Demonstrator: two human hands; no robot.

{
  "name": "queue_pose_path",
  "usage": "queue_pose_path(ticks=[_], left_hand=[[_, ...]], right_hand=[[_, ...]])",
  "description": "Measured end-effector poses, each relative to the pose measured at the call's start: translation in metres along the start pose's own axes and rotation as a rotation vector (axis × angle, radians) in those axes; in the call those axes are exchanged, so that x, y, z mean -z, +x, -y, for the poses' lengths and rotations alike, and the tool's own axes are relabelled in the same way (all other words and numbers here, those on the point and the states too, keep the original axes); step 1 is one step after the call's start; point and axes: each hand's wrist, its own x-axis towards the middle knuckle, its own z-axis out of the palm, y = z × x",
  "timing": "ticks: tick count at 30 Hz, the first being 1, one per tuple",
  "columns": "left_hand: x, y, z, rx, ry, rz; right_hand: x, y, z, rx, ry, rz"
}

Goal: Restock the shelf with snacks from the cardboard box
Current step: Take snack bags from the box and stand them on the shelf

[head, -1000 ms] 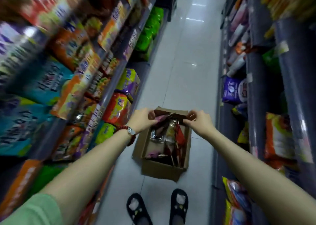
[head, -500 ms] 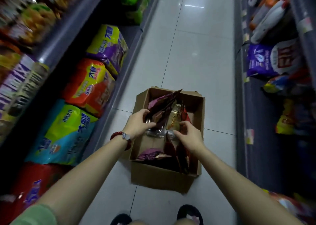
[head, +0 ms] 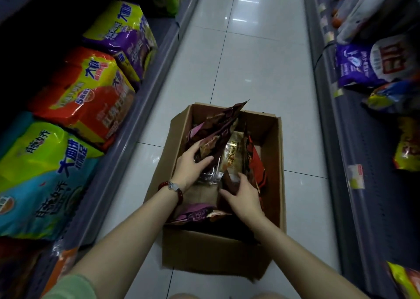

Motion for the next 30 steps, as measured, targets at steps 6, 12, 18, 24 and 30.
queue_pose_path(ticks=[6,12,18,24,30], left_hand=[[-0.005,0.002,-0.006,0.012,-0.025,-0.132],[0.004,0.003,-0.007,0.009,-0.134,-0.166],[0.036,-0.031,-0.074,0.06,-0.27,-0.184],[0.092,-0.076,-0.185,0.095,-0.285,-0.223],[0.15,-0.128,-0.325,0.059,-0.299,-0.212]], right_hand=[[0.01,0.008,-0.01,-0.01,0.052,-0.029],[0.019,0.008,-0.016,0.019,0.114,-0.147],[0.068,-0.027,0.03,0.077,0.106,-0.162],[0.169,-0.082,0.125,0.12,0.056,-0.145],[0.27,-0.148,0.225,0.194,0.031,-0.1]])
